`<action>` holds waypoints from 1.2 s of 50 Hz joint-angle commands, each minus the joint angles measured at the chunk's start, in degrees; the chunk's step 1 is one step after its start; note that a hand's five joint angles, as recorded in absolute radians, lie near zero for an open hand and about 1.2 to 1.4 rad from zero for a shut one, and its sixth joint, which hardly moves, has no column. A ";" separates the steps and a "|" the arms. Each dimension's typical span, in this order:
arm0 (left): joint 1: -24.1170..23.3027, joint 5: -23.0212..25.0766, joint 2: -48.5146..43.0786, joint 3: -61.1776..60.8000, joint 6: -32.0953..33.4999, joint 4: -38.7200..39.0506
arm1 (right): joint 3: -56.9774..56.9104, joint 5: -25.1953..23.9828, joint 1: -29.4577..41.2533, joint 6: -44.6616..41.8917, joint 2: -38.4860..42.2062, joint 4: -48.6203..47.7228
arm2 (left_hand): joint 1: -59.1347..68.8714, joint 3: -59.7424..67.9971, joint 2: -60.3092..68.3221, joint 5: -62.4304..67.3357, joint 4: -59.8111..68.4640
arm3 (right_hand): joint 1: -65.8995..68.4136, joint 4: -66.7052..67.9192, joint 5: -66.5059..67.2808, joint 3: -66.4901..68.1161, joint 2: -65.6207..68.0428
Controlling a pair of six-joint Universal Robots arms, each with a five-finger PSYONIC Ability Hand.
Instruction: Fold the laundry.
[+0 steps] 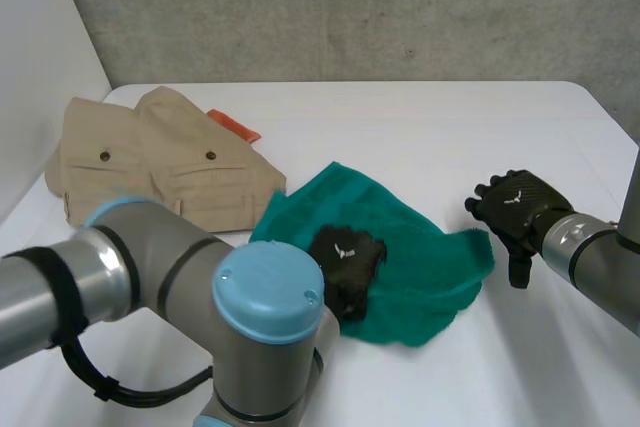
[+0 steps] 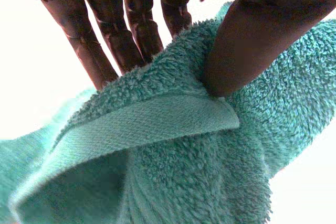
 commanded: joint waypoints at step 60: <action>20.35 9.00 24.33 -4.56 7.55 -5.94 | -20.35 3.09 5.97 10.52 -4.10 6.30 | 17.50 11.94 10.92 14.04 10.65 | 68.78 66.62 66.86 67.70 67.49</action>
